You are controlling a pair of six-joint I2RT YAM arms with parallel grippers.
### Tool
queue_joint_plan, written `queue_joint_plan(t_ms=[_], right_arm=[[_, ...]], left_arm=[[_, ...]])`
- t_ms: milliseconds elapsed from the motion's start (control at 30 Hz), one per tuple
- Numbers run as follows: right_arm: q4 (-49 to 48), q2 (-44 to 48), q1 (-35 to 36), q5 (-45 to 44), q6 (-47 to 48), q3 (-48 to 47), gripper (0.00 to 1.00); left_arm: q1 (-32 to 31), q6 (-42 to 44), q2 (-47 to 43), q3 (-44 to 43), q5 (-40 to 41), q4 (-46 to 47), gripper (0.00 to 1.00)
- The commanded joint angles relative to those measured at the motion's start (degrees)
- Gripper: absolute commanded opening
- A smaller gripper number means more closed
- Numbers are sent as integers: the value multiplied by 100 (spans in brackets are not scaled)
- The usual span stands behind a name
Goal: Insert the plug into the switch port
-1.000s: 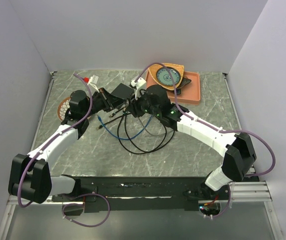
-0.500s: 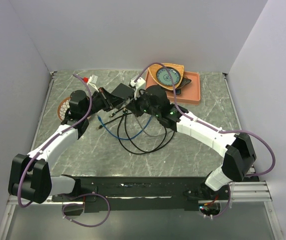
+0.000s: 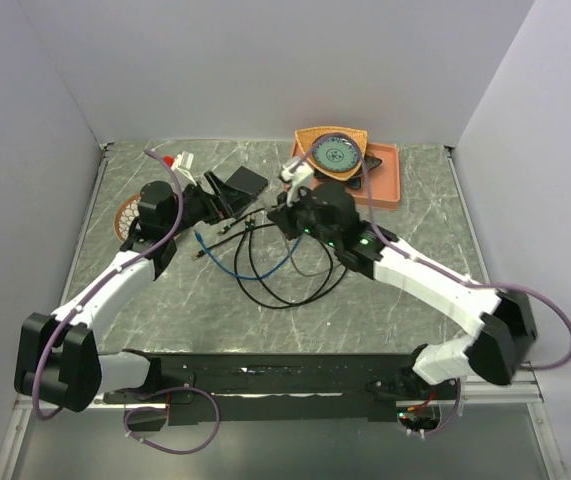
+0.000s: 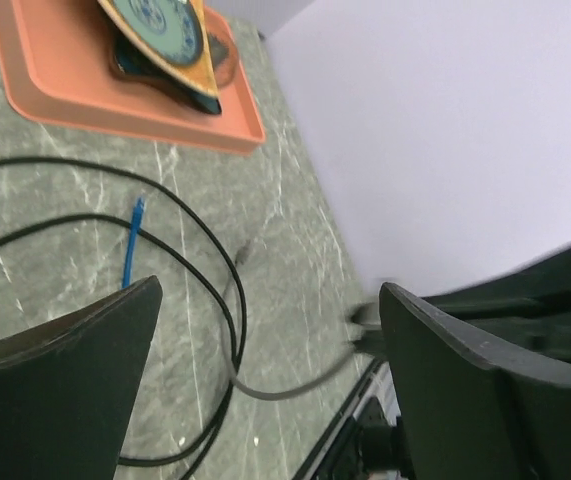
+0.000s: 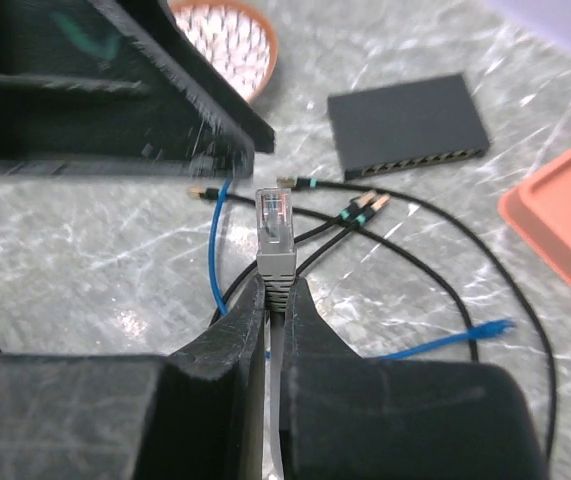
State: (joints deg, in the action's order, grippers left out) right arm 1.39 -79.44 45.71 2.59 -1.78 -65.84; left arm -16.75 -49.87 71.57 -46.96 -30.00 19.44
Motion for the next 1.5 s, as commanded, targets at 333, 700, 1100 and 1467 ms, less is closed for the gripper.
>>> queue_joint_plan(t_ms=[333,700,1100,1467], right_arm=[[-816,3300,-124,-478,134,195,0],[-254,4481,-124,-1270,776,265,0],[432,4261,-133,-1630,433,1028,0],[485,3884,-352,-1156,-199,1635,0]], left_arm=[[-21,618,-381,-103,925,-423,96],[-21,1383,357,-708,1576,-1196,96],[-38,2200,2527,-2712,2735,-1857,96],[-91,2684,5286,-6021,3430,-3138,96]])
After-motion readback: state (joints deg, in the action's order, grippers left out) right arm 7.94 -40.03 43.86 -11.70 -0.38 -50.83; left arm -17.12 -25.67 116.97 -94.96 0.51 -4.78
